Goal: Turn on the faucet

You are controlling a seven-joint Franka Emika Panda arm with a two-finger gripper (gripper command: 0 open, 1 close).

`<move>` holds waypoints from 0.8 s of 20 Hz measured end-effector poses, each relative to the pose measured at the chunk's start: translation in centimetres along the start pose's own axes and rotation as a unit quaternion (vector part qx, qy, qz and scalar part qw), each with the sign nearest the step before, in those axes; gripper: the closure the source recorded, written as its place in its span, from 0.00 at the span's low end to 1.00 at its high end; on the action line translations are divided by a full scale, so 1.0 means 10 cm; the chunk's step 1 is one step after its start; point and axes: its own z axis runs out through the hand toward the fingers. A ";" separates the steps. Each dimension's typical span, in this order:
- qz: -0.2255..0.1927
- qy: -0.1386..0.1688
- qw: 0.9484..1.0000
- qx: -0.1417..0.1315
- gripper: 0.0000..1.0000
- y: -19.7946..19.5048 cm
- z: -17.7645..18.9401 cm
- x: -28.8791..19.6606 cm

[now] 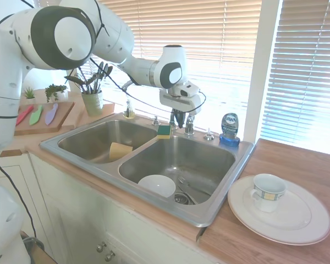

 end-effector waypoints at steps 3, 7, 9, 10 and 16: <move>-0.002 -0.011 1.000 -0.012 1.00 0.11 -0.04 -0.09; -0.007 -0.031 0.999 -0.030 1.00 0.48 -0.15 -0.37; -0.008 -0.040 0.998 -0.041 1.00 0.71 -0.21 -0.53; -0.008 -0.044 0.998 -0.045 1.00 0.83 -0.24 -0.61; -0.015 -0.060 0.996 -0.059 1.00 1.55 -0.38 -1.20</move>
